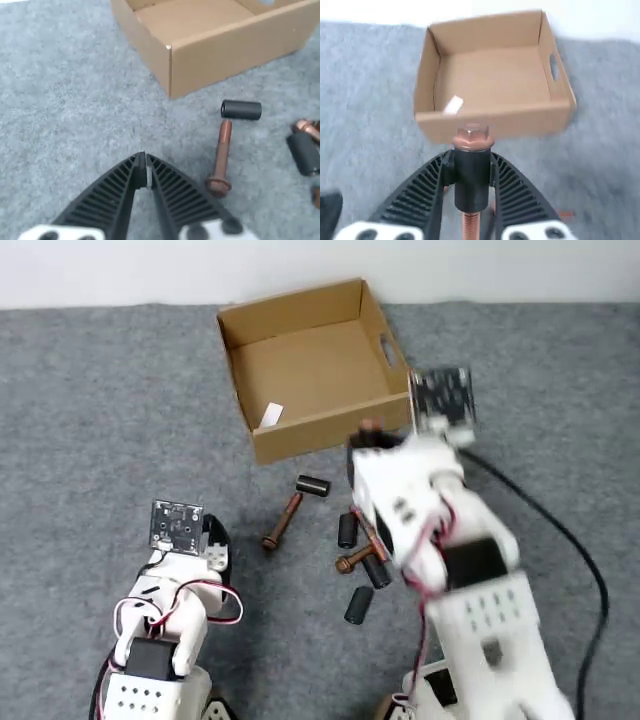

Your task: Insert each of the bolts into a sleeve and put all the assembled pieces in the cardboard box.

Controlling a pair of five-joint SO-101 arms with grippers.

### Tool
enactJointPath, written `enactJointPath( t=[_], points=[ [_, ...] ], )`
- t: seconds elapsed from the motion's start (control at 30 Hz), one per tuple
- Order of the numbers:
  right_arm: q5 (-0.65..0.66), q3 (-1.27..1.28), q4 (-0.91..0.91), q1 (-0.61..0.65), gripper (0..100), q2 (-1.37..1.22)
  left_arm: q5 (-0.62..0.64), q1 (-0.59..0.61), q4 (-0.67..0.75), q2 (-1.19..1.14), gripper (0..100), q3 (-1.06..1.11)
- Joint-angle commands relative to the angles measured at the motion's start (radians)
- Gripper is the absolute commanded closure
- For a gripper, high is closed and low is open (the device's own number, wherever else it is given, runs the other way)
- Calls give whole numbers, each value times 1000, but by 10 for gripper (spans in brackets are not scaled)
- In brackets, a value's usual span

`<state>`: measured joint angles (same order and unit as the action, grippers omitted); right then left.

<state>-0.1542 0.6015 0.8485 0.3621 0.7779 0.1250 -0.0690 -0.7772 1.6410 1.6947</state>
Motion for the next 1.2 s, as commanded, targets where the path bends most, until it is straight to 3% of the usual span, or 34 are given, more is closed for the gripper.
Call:
enactJointPath(
  t=[0.0, 0.37, 0.7, 0.9, 1.03, 1.17],
  points=[
    [-11, -207, -101, -13, 991, -211, -2, -2, -40, -5, 995, -5],
    [71, -723, -248, -38, 990, -869, 0, 40, -48, -5, 994, -5],
    [153, -1132, -248, -61, 990, -1322, 40, 46, -52, -6, 994, -5],
    [180, -1208, -243, -70, 990, -1486, 40, 46, -52, -6, 994, -5],
    [219, -1208, -128, -70, 980, -1540, 40, 46, -52, -6, 994, -5],
    [222, -1220, -13, -76, 861, -1560, 40, 46, -52, -6, 994, -5]
  ],
)
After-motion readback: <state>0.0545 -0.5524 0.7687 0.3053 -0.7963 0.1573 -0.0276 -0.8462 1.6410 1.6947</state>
